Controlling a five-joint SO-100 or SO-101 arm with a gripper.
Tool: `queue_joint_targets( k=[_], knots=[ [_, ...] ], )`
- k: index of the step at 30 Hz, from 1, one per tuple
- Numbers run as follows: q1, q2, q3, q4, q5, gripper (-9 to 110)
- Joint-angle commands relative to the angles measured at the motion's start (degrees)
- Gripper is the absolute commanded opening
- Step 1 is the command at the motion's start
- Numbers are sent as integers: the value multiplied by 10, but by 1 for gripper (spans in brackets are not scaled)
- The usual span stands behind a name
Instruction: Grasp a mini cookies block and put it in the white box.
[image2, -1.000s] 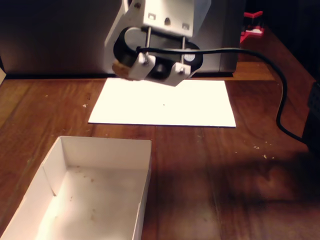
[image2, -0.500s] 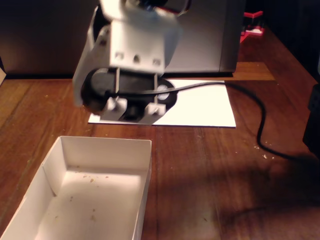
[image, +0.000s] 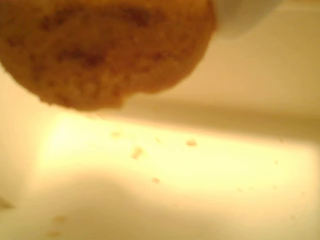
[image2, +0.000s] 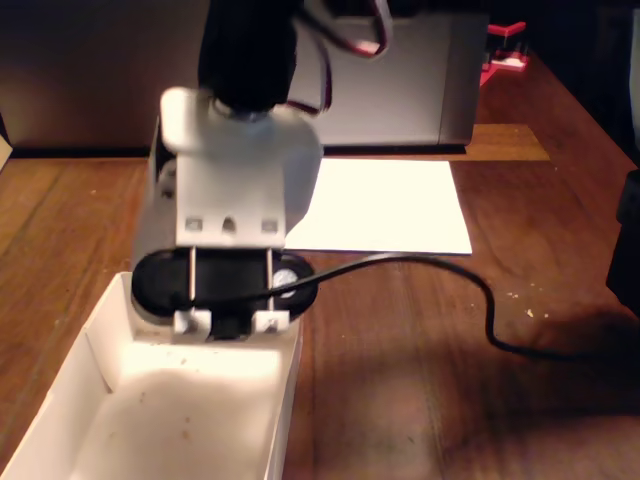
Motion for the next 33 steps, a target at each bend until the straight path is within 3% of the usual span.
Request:
queue_joint_targets(
  k=[1,13,23,33],
  knots=[
    [11,11,-72,-18,7,16],
    [2,-4,-98,-20,6,18],
    [-1,-10,-98,-11,-4,38],
    [-1,-9,-98,-6,-4,37]
  ],
)
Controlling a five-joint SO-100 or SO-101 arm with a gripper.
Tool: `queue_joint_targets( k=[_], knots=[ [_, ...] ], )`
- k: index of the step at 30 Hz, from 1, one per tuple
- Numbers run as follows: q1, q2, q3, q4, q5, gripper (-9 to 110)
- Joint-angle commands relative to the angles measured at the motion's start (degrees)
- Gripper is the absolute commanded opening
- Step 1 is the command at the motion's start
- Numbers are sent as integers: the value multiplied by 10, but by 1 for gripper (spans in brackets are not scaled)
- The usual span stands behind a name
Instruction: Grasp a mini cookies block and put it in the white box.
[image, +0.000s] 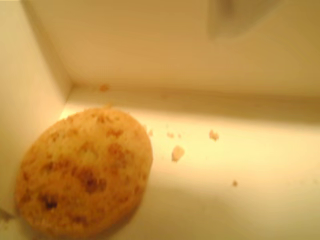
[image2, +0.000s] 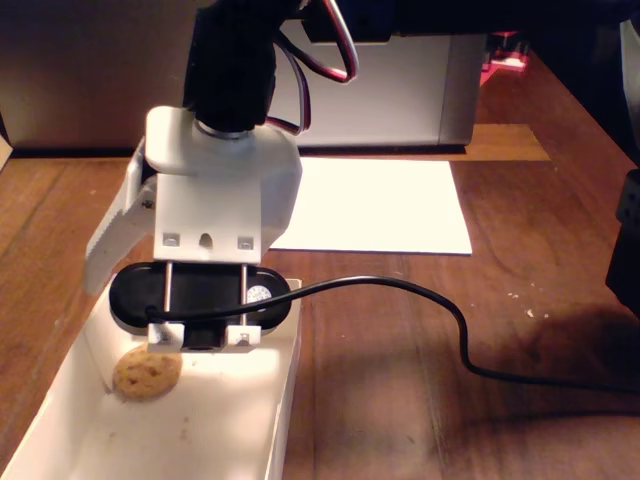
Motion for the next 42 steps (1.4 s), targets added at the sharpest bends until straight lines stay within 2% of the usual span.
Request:
queue_joint_targets(
  k=[1,3,4,6,8,23,33,42],
  knots=[
    [-5,23,-68,5,-7,37],
    [-4,24,-68,6,-8,35],
    [-4,25,-68,8,-8,30],
    [0,27,-68,10,-7,10],
    [5,30,-68,12,-6,0],
    [44,111,-74,47,-34,0],
    [97,168,-214,171,-69,0],
    [170,219,-221,250,-65,0]
  ],
)
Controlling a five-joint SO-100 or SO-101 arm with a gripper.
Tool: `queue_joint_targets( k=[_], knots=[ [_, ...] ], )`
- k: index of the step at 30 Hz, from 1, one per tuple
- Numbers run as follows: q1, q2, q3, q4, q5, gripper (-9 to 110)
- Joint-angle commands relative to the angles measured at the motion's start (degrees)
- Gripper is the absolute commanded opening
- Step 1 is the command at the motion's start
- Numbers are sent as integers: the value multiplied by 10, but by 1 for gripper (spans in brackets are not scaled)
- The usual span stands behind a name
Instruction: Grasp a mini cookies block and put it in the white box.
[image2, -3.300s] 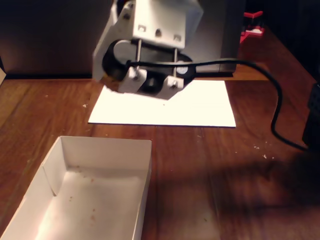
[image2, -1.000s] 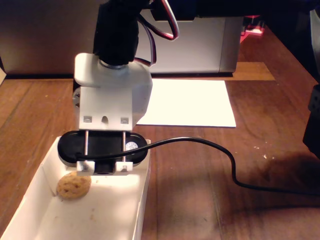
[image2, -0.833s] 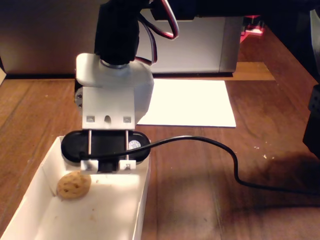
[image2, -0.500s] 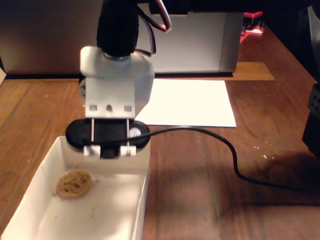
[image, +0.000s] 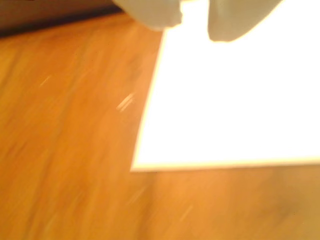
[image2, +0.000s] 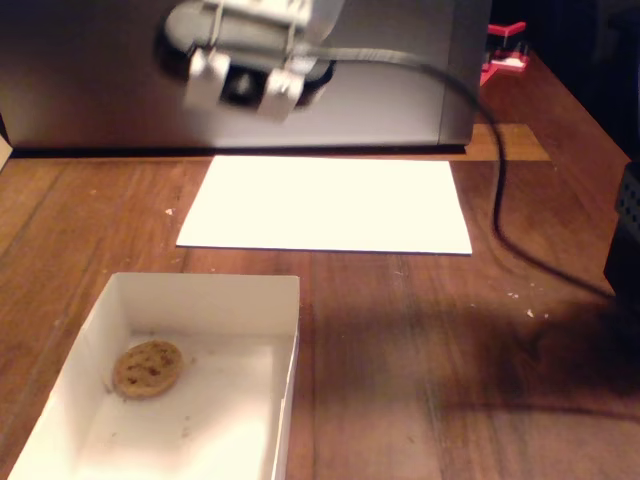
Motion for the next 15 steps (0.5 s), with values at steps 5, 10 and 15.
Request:
queue_joint_targets(
  k=[5,10,15],
  knots=[
    [85,75,-61,54,28,0],
    [135,61,-60,80,36,0],
    [173,76,-54,107,33,0]
  ],
)
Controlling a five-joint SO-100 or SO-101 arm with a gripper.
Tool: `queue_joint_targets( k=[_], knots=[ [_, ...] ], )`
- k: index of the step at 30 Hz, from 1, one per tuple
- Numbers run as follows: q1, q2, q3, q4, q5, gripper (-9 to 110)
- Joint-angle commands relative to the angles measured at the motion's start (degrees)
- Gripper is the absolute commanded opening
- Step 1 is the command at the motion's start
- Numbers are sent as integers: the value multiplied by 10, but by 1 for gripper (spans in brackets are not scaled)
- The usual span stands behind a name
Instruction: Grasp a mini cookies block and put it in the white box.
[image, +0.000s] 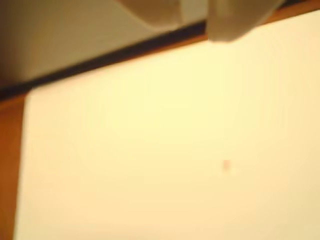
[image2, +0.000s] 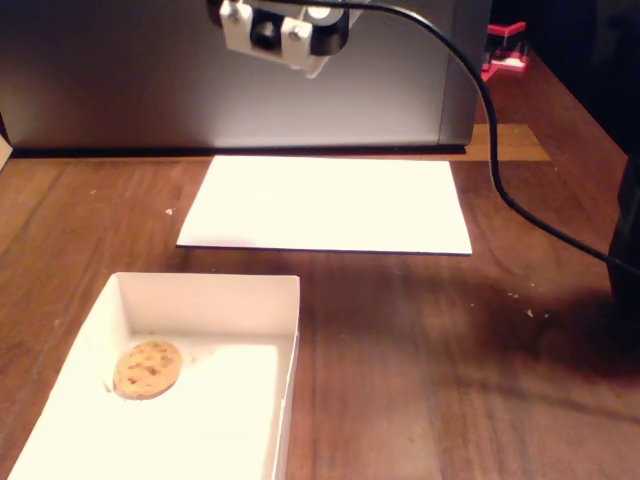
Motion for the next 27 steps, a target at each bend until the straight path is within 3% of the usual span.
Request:
queue_joint_targets(
  k=[1,7,15,27],
  knots=[
    [25,80,-49,28,-4,0],
    [23,123,-11,26,-17,0],
    [-43,274,297,-126,-17,0],
    [-53,355,508,-242,-27,0]
  ],
)
